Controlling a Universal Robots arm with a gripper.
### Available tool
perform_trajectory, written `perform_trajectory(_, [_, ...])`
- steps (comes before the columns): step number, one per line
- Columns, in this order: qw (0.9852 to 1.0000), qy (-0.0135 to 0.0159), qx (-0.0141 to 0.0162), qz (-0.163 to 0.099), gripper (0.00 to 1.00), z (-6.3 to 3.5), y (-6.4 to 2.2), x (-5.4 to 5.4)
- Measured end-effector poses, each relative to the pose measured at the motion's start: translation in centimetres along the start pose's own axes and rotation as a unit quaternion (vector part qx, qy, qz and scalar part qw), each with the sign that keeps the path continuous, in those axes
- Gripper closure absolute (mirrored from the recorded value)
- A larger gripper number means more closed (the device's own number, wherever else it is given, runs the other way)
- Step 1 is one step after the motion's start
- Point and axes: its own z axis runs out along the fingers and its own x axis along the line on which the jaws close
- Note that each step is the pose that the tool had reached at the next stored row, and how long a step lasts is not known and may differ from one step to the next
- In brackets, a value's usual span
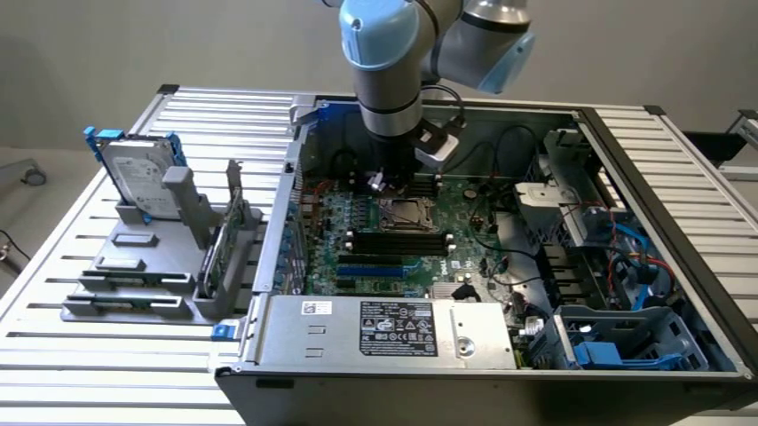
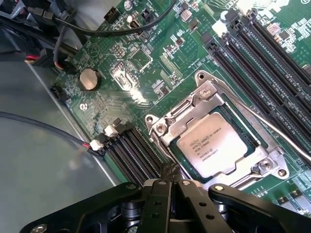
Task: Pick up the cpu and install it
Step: 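Close the cpu cover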
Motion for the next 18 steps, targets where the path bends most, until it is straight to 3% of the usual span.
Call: perform_trajectory(18, [1.0,-0.0001,-0.0002,0.0,0.89,0.23,0.88,0.73])
